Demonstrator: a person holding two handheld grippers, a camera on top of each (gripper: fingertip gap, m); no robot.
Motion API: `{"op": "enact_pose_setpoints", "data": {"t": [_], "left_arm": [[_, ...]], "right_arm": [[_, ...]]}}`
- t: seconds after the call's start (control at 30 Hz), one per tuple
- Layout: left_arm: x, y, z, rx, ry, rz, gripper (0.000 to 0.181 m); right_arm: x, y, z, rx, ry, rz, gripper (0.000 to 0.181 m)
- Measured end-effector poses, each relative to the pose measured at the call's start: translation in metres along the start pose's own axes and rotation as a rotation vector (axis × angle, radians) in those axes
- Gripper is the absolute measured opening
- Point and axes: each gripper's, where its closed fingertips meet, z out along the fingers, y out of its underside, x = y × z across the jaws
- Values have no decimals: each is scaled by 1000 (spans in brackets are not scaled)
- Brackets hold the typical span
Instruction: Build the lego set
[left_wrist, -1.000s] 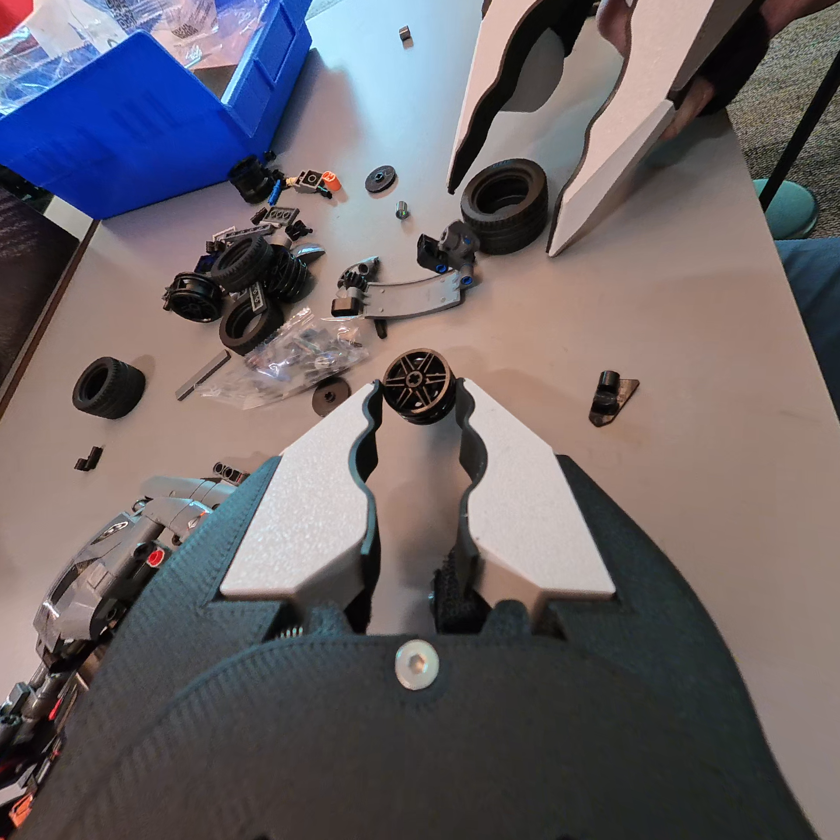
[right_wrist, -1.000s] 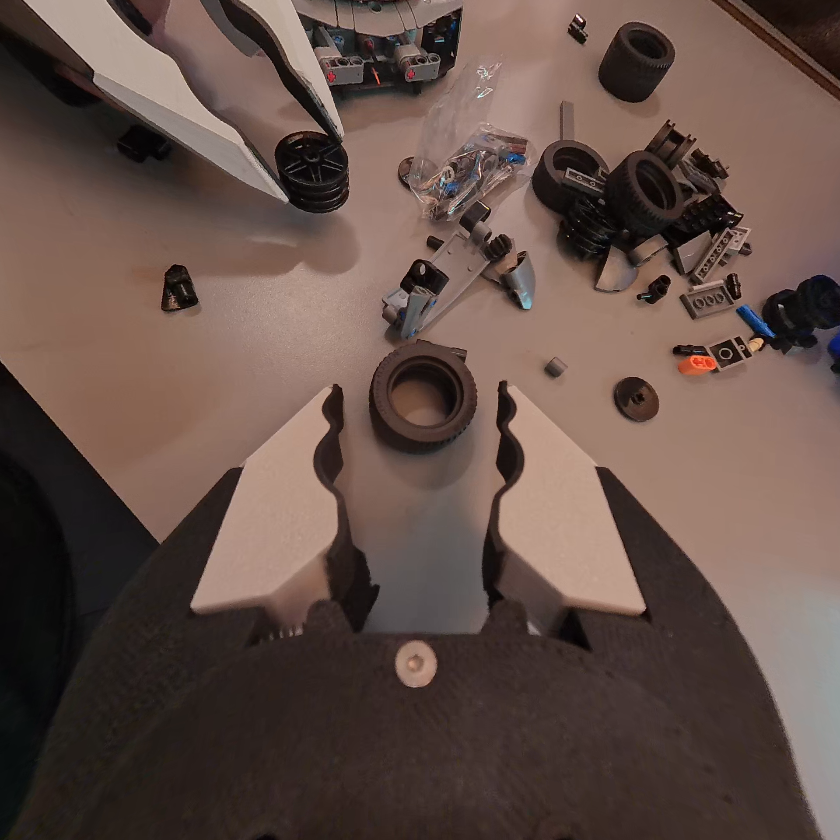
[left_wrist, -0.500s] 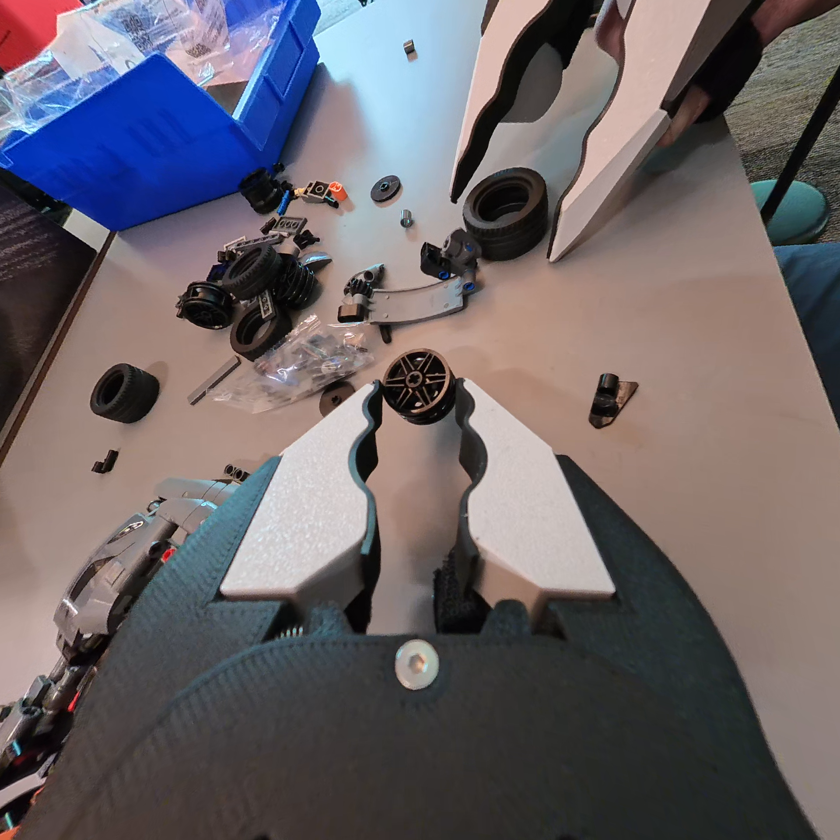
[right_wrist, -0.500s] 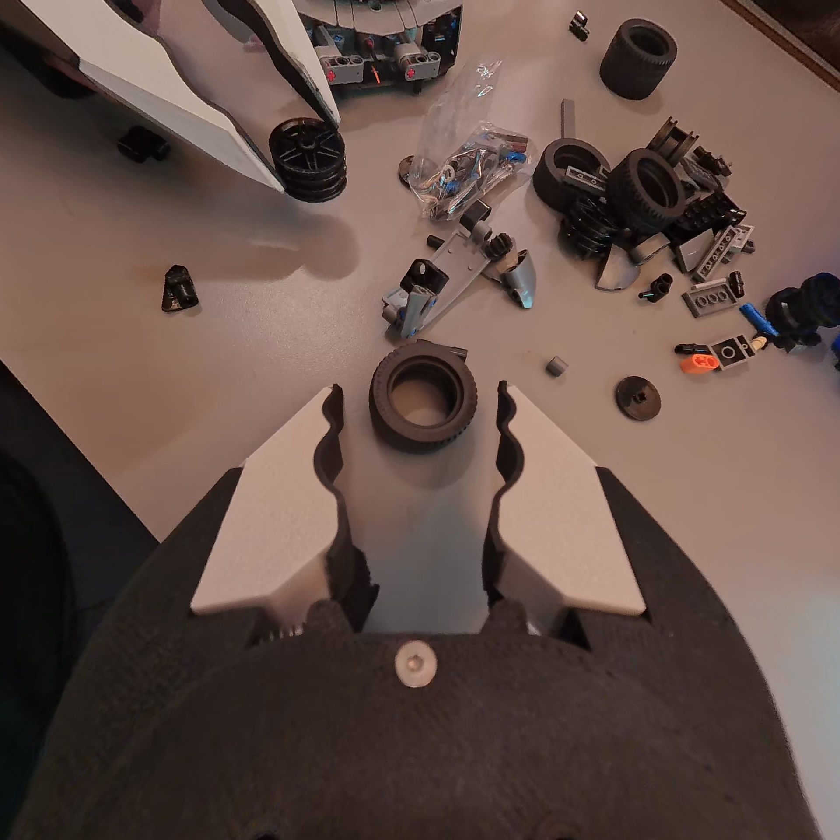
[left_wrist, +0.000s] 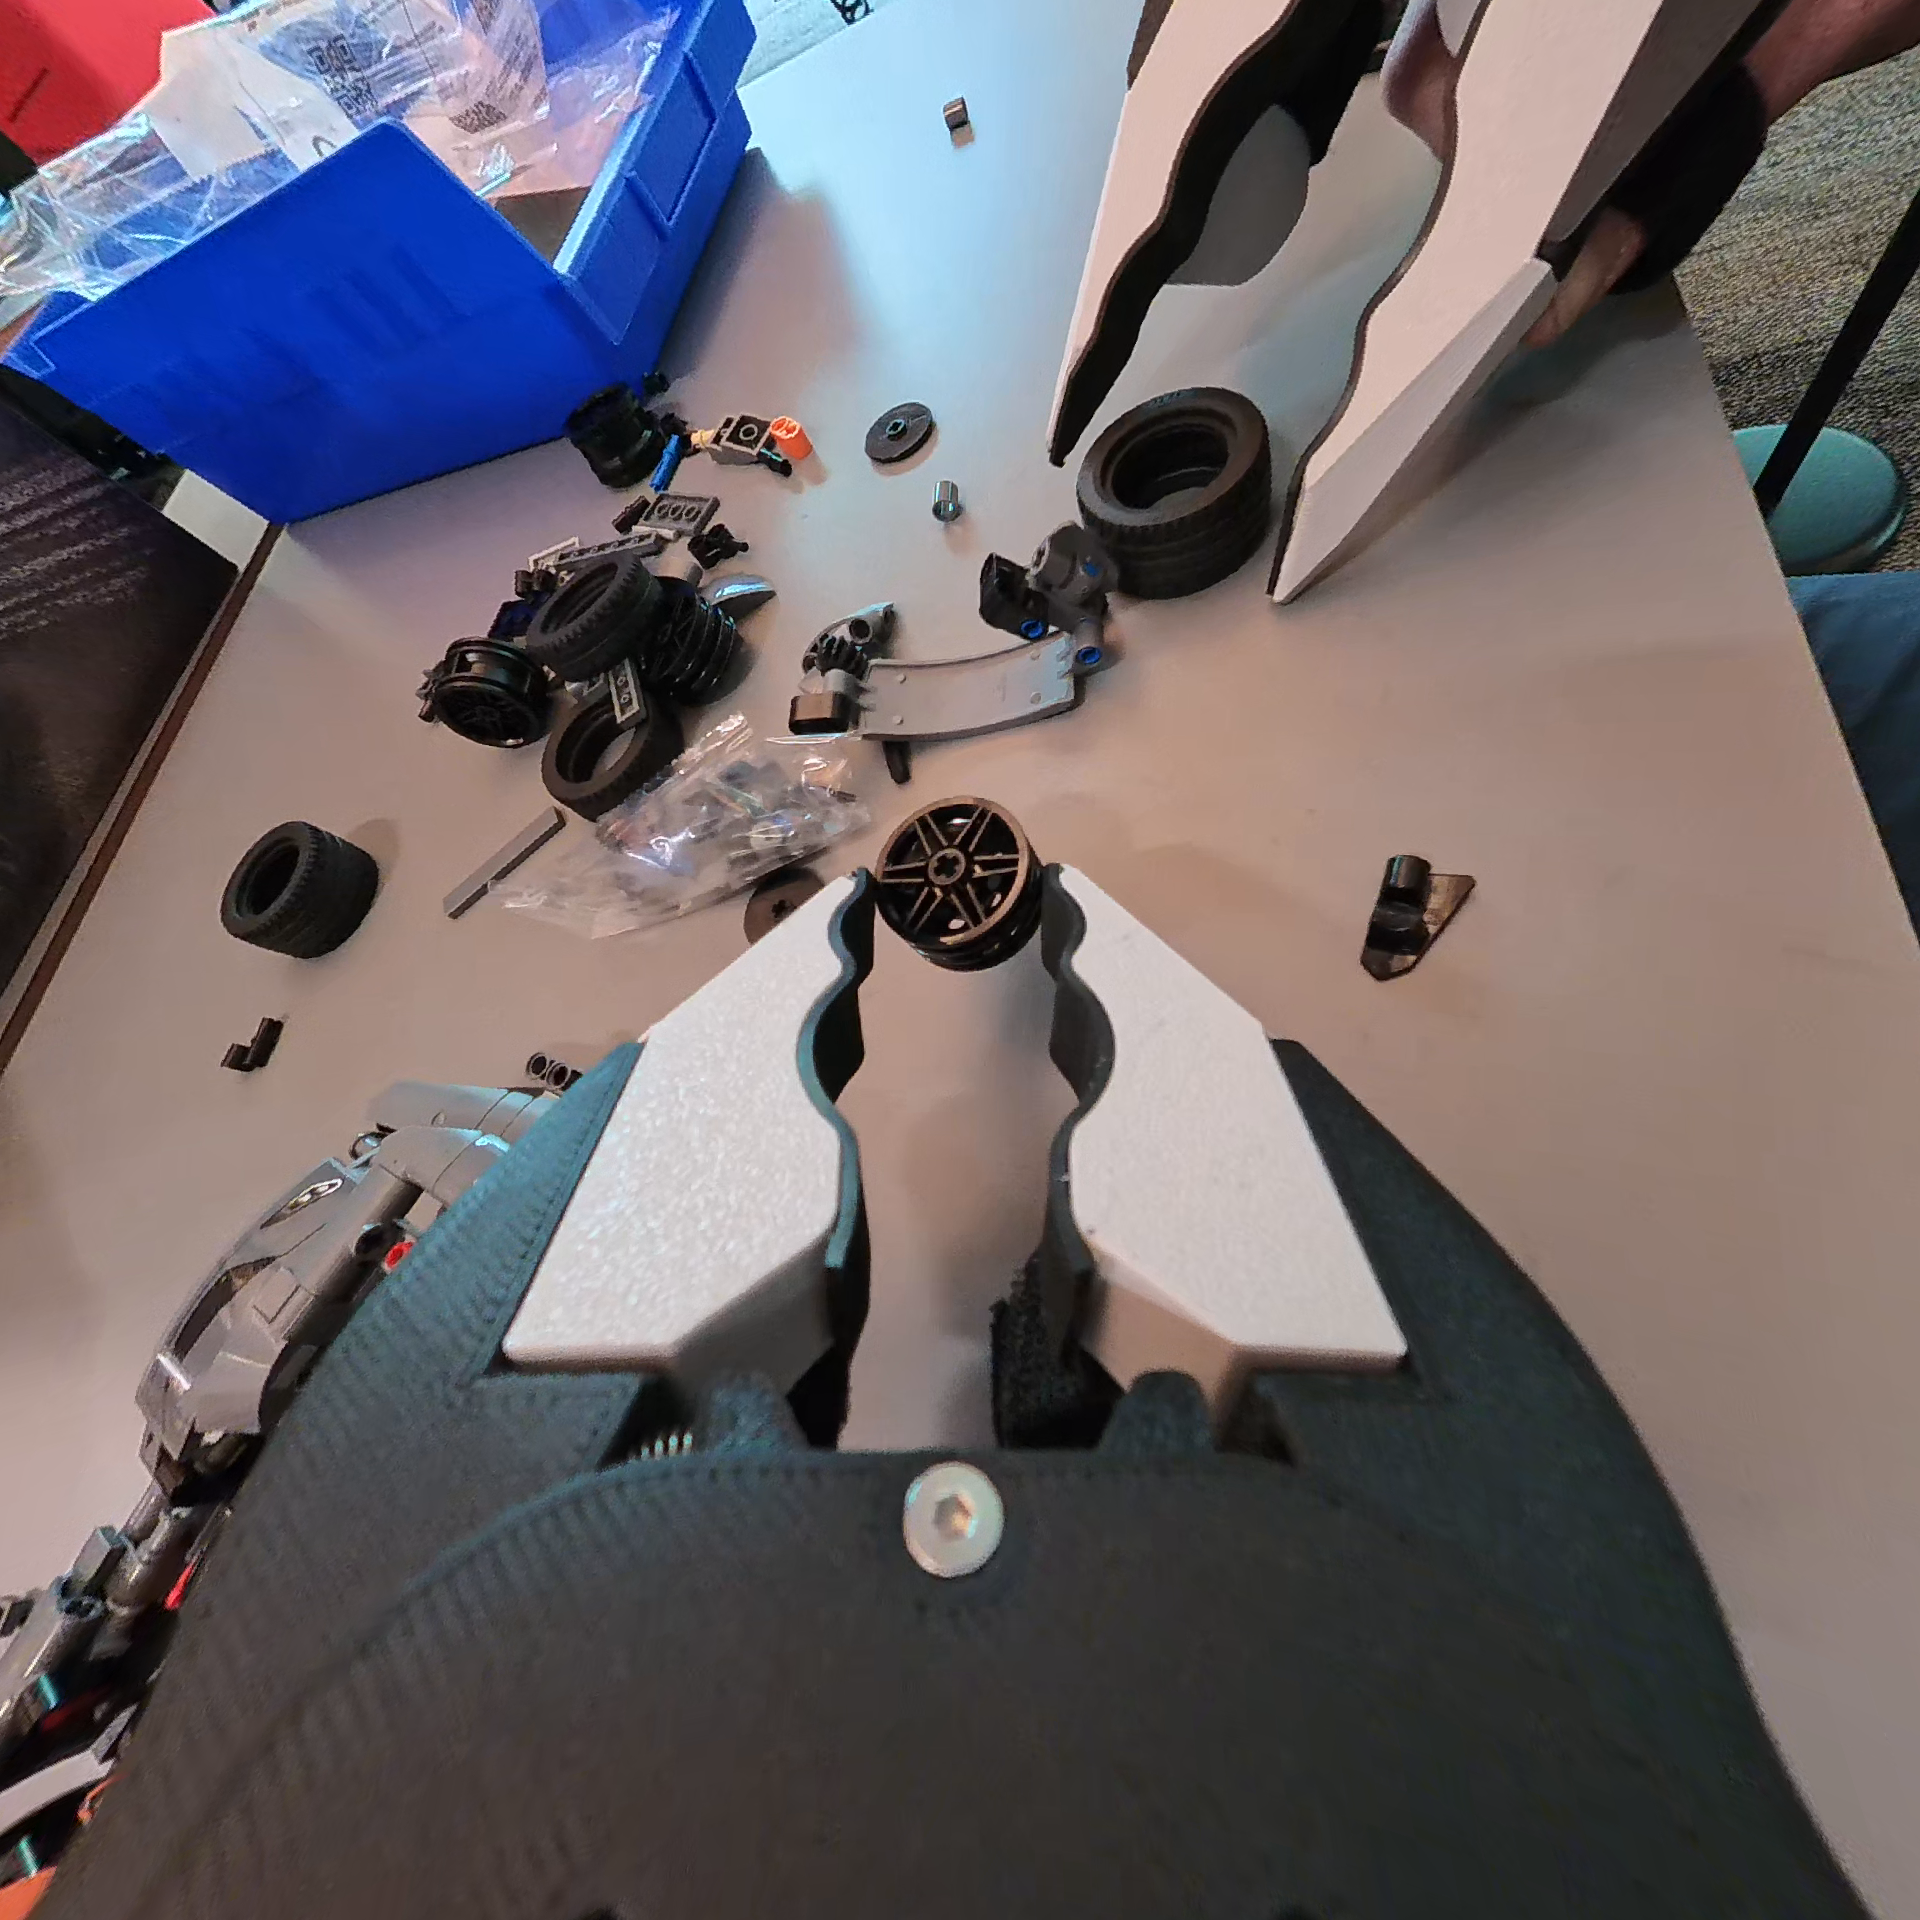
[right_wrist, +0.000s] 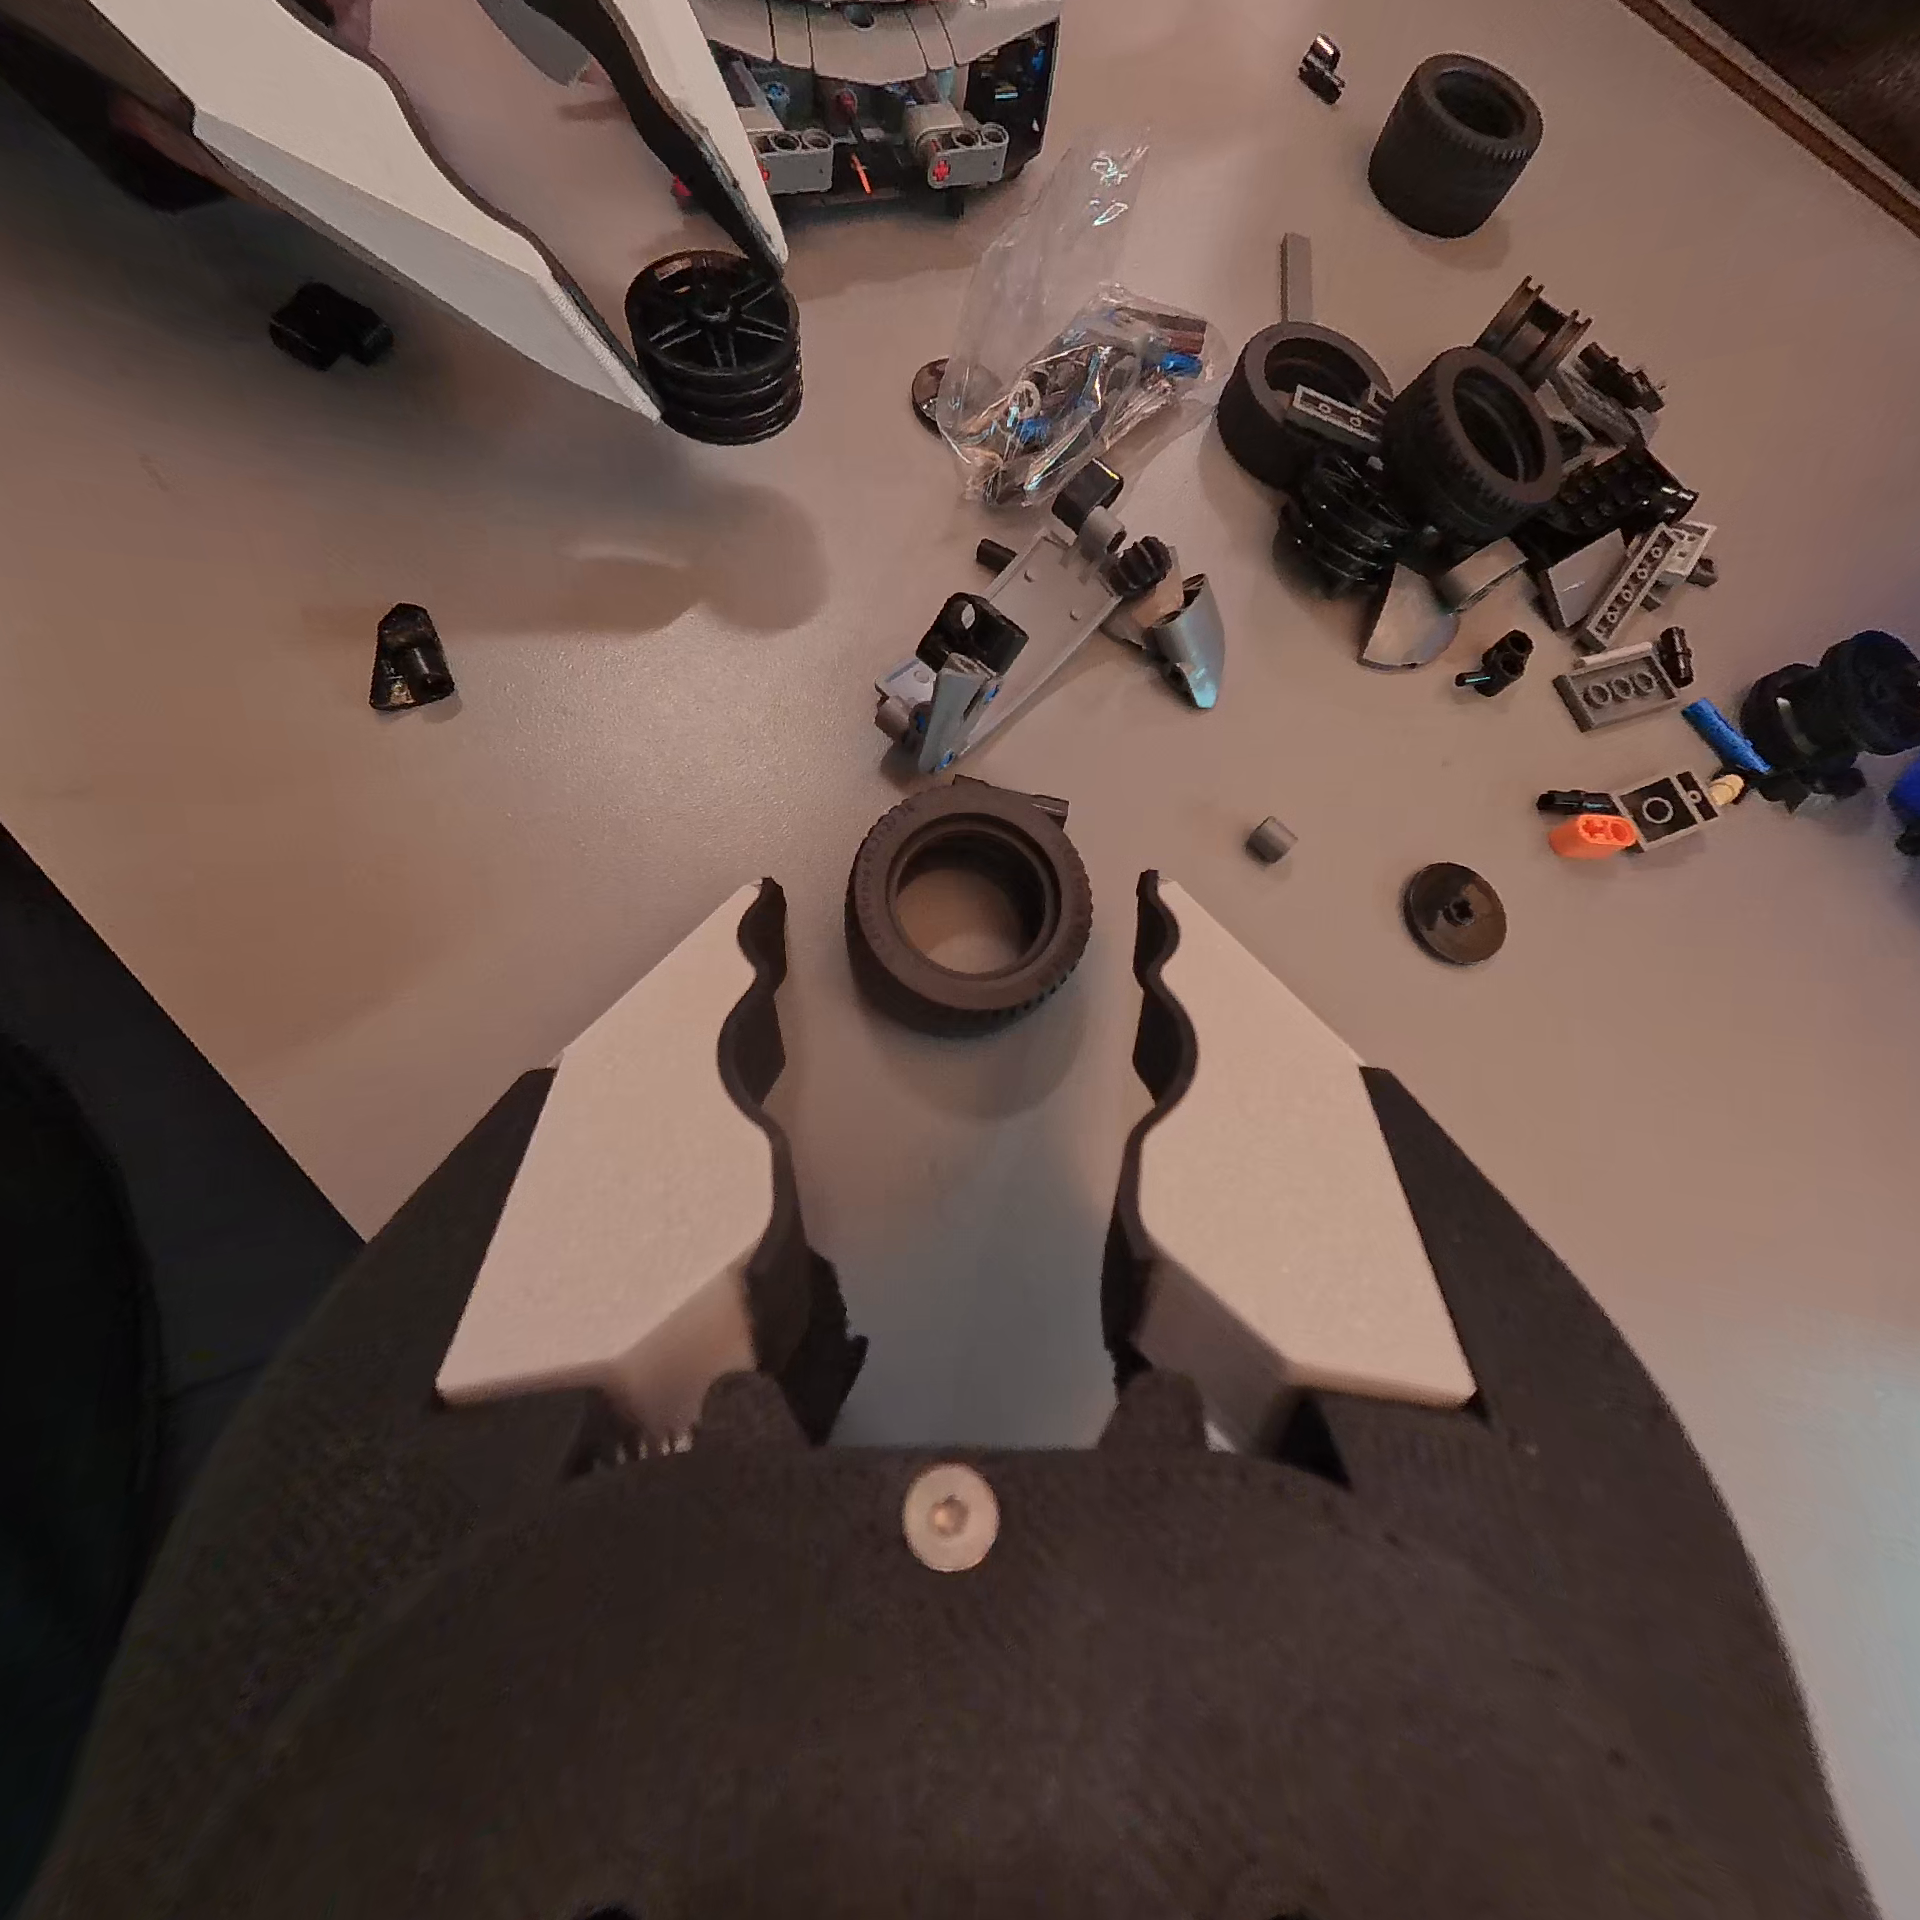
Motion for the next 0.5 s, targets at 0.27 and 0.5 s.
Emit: {"op": "enact_pose_setpoints", "data": {"t": [0.27, 0.5], "left_arm": [[-2, -1, 0, 4, -7, 3, 30], [-2, -3, 0, 9, -6, 3, 30]], "right_arm": [[1, 0, 0, 3, 13, -7, 67], [0, 0, 0, 5, 11, -13, 65]]}}
